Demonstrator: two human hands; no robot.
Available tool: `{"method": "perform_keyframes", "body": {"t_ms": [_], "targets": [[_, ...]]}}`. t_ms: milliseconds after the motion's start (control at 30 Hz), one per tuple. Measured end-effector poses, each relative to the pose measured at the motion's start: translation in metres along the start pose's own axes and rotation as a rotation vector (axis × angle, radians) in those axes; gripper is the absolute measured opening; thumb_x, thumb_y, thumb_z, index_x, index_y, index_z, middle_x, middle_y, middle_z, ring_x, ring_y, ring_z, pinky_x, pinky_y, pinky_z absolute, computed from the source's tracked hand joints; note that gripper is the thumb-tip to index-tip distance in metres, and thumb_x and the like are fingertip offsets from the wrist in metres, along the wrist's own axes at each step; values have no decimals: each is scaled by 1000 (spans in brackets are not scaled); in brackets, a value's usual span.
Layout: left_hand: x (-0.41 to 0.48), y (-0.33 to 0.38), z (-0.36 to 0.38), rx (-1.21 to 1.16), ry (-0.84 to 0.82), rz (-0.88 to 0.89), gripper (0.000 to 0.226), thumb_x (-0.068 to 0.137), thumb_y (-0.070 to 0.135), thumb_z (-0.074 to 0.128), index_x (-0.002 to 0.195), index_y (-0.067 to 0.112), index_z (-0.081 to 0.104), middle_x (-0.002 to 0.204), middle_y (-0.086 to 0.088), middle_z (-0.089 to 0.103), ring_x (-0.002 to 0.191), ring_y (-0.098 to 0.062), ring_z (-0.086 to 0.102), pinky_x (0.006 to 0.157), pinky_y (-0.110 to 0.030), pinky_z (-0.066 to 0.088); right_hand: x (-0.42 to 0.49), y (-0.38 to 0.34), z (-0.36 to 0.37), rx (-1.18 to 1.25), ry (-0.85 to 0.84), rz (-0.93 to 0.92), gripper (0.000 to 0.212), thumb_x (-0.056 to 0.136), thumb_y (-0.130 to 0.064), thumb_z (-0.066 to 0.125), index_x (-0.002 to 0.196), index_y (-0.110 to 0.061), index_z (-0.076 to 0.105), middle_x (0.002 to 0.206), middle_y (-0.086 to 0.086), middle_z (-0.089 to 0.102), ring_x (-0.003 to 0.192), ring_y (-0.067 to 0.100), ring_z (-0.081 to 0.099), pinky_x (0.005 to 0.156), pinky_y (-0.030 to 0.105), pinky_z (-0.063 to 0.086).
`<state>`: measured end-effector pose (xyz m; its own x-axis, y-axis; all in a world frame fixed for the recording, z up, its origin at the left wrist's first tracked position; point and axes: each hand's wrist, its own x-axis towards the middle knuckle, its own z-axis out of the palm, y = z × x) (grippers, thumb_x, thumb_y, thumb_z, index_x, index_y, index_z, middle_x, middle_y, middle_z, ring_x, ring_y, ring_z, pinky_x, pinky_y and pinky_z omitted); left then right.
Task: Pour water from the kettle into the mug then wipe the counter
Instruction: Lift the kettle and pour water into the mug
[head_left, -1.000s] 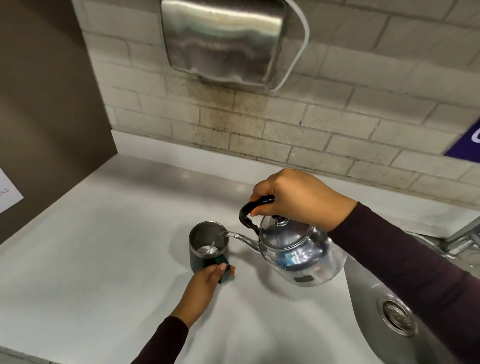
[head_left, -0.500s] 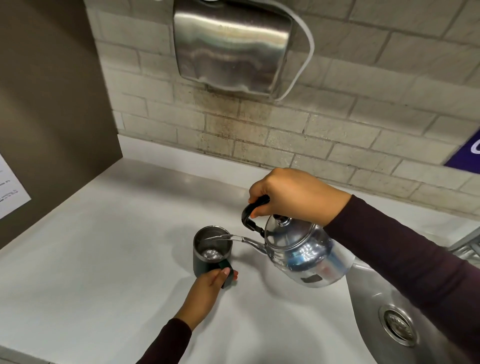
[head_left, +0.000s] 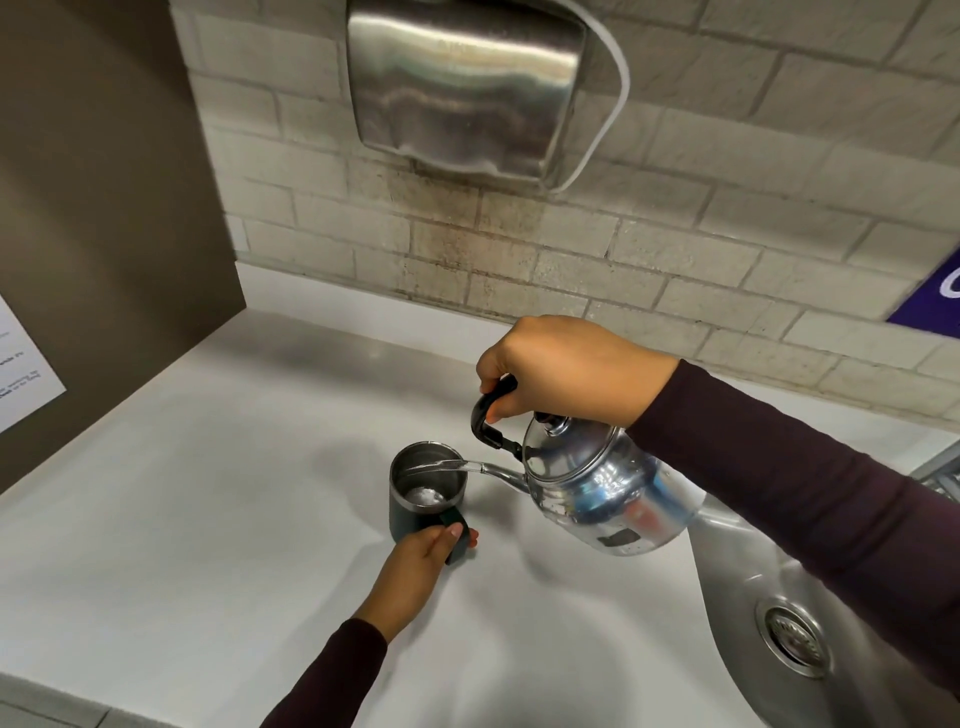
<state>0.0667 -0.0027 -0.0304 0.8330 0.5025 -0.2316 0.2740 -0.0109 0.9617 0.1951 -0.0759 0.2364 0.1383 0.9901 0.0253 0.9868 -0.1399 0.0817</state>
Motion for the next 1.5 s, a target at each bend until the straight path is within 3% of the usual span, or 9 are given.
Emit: {"method": "perform_keyframes", "body": {"t_ms": [300,467,567,833,1500], "targets": [[1,0,-1,25,-11,-13,32,97,33,43,82,37,71,88,21,72,89,12,61,74,2,38,3,-5,-3,-27,-3,-13,23,76,-37,72,90,-19,70,69,-8,52,61,13,46,44,18,25],[0,1,-2,29,-19,-10,31,98,33,43,85,35,71,91,19,72,91,10,61,73,5,38,5,-8,-5,-30,-14,-9,21,76,-35,73,89,-18,70,64,-11,46,55,8,41,44,19,22],[0,1,-2,38,-23,-3,31,98,33,42,87,35,71,92,19,71,93,7,61,77,-1,37,6,-10,-7,-31,-27,-6,20,75,-34,73,88,-18,70,58,-14,41,52,5,38,44,20,23],[1,-1,-1,39,-21,9,33,98,33,42,82,37,70,92,19,71,94,5,61,78,-5,37,8,-14,-10,-35,-27,-18,22,76,-32,73,90,-17,69,69,-8,47,65,15,46,46,18,26],[1,-3,-1,54,-10,33,37,98,34,42,76,38,71,96,12,71,98,-6,61,81,-8,38,11,-14,-8,-58,16,-47,21,74,-32,74,87,-16,70,69,-5,53,64,16,48,46,19,28]]}}
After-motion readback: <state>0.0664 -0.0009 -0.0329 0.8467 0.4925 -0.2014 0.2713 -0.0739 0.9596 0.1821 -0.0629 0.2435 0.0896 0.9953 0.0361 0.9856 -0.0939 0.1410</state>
